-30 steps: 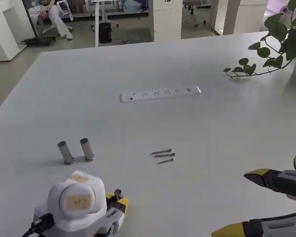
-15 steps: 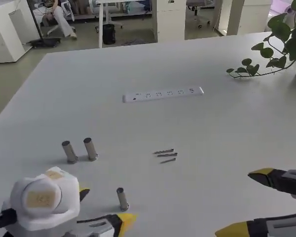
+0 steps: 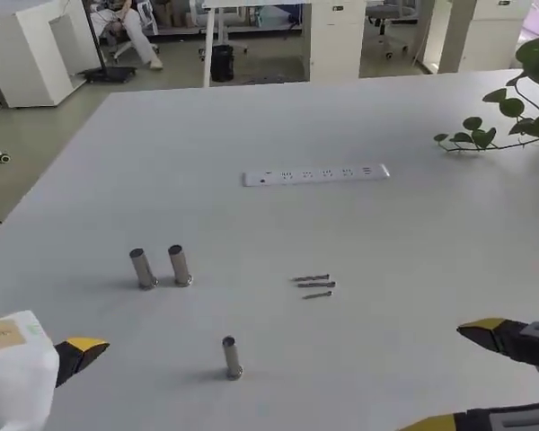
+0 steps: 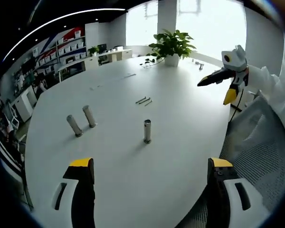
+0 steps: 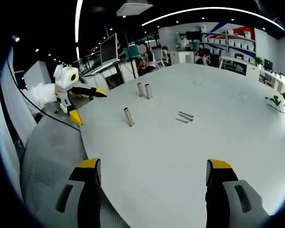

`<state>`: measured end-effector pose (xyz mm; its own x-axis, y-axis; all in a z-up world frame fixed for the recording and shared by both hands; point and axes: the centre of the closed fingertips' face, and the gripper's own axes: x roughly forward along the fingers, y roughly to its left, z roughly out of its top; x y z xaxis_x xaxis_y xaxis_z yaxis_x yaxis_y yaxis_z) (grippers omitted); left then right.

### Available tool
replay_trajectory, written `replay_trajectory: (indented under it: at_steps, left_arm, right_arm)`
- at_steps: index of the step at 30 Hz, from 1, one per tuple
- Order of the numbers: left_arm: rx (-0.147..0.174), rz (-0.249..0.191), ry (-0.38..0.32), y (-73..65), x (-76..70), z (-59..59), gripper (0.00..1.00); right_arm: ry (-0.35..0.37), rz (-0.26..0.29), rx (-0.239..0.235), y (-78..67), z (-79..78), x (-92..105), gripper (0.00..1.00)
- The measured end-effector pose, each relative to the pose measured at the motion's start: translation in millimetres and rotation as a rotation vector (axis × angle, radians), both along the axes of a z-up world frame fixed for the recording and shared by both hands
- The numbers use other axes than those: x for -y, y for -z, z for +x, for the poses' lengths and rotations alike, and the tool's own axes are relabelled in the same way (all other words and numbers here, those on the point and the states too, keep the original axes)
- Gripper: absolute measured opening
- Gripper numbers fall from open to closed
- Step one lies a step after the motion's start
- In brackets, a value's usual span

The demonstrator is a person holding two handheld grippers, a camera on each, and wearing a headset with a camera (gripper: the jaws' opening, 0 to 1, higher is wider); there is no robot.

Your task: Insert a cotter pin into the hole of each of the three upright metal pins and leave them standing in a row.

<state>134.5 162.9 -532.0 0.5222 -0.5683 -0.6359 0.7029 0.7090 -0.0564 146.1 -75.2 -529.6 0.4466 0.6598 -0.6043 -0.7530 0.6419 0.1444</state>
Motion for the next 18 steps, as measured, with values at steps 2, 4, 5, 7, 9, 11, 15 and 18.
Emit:
replay_trajectory:
  at_steps: [2,4,5,7,9,11,15,18]
  left_arm:
    - [-0.003,-0.019,-0.005,-1.7,1.4,-2.8,0.99]
    - [-0.004,-0.019,-0.01,-1.0,1.3,-4.1,0.99]
    - [-0.008,-0.018,-0.011,-0.6,1.0,-5.1,0.99]
    - [-0.003,-0.022,-0.017,-1.5,0.5,-5.8,0.99]
    - [0.0,-0.022,-0.025,-2.1,-0.4,-5.9,0.99]
    - [0.003,-0.007,-0.039,-1.5,-3.8,-4.8,0.99]
    - [0.008,-0.022,-0.054,-4.0,-6.1,-6.1,0.99]
    - [0.018,-0.014,-0.076,-5.4,-9.6,-5.8,0.99]
  right_arm:
    - [-0.009,-0.003,-0.001,-0.9,0.2,-1.1,0.9]
    - [-0.021,-0.007,0.0,-2.9,0.9,-2.7,0.9]
    - [-0.028,-0.008,0.001,-3.8,1.3,-3.4,0.9]
    - [-0.058,-0.019,0.004,-6.5,3.4,-5.3,0.9]
    - [-0.095,-0.035,0.01,-10.6,8.3,-5.9,0.9]
    - [-0.139,-0.068,0.016,-15.0,13.9,-4.6,0.89]
    - [-0.215,-0.141,0.029,-22.2,26.2,-4.1,0.88]
    - [-0.269,-0.166,0.067,-32.2,40.0,-9.0,0.82]
